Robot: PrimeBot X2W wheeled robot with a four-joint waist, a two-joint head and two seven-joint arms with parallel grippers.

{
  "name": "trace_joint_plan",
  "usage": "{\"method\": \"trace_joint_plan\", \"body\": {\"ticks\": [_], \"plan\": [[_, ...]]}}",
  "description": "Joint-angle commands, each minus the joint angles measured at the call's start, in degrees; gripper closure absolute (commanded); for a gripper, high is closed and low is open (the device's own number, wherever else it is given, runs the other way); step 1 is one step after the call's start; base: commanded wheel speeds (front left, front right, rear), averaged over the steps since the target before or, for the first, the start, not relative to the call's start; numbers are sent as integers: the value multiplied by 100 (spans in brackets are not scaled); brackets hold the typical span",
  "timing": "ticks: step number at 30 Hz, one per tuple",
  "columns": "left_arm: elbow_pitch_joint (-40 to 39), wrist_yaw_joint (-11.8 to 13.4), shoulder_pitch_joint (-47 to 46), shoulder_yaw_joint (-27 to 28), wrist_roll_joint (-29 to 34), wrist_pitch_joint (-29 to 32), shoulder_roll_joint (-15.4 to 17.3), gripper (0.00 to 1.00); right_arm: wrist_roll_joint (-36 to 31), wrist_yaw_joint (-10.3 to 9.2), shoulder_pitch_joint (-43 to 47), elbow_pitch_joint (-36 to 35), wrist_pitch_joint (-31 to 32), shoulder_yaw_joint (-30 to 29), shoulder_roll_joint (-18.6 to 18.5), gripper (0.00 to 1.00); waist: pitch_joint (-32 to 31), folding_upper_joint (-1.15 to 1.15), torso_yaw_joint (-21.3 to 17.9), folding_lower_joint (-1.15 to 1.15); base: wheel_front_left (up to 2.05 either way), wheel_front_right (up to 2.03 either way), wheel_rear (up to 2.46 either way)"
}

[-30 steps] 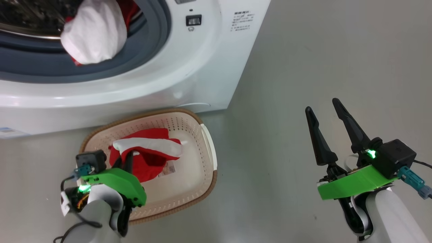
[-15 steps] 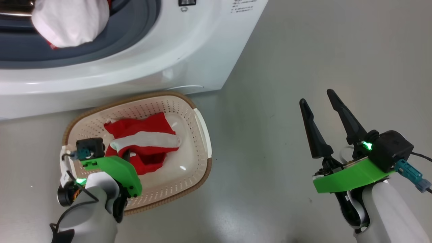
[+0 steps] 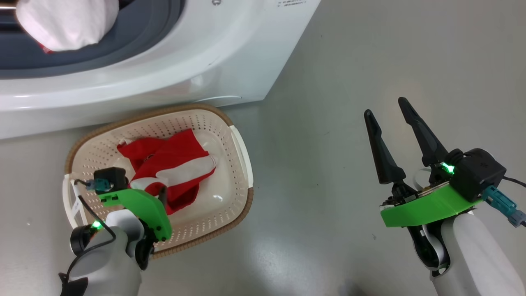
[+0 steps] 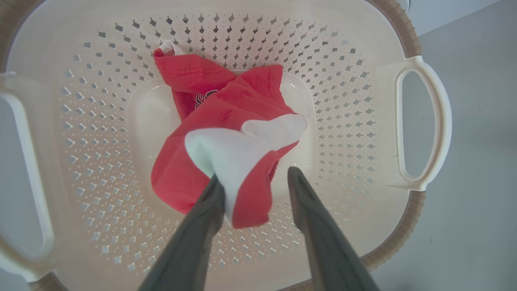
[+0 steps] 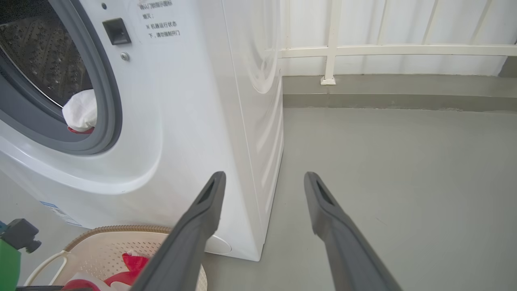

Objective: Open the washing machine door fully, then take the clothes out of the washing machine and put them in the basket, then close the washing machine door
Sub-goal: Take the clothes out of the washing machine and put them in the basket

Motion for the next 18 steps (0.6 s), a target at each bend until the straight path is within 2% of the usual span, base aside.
{"method": "trace_joint_plan", "body": {"ticks": [1,10,18], "plan": [[-43,23,22,75,-27,-66,138,0,107,28,-15,-97,-36,113,-38,0,-89,0,47,0,0,0,0],[-53,-88,235,120,-177,-984,100,0,106,28,73,-18,-36,94,-31,0,-628,0,208,0,0,0,0],[-404,-157,556,94,-131,-1417,117,0,45,28,265,19,-36,4,-70,0,-1117,0,378,0,0,0,0]]}}
